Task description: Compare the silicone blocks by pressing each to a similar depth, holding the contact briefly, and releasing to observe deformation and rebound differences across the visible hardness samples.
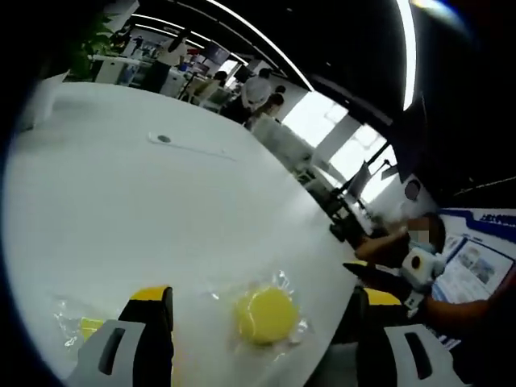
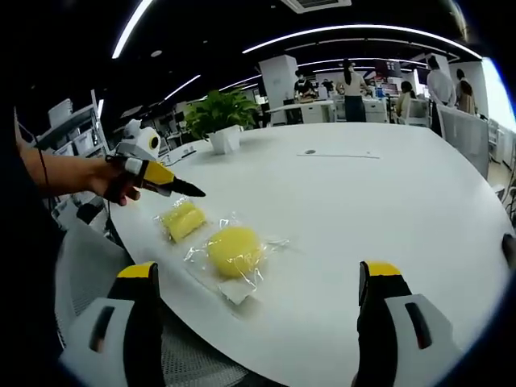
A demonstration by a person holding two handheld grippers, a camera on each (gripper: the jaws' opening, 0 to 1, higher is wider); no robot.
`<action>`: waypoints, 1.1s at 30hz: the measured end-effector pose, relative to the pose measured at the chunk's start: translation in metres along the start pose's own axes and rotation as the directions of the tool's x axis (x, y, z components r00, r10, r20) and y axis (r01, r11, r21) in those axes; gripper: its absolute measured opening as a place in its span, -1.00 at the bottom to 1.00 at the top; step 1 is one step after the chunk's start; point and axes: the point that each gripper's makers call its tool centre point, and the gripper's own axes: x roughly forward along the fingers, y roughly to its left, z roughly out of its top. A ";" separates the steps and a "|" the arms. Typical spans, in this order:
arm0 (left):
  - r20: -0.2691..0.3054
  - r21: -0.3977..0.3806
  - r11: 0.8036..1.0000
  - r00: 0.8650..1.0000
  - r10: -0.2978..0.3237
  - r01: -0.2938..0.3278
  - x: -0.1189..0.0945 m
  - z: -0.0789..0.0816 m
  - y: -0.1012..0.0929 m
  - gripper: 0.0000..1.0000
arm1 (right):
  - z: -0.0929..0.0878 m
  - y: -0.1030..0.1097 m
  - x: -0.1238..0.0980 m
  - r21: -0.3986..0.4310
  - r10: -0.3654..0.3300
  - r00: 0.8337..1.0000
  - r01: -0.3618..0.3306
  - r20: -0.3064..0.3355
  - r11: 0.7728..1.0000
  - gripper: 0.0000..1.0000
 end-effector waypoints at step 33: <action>-0.053 -0.397 0.917 0.998 0.020 -0.039 0.056 -0.026 0.039 0.35 | -0.012 -0.003 0.003 0.021 0.001 0.999 -0.001 -0.032 1.000 0.93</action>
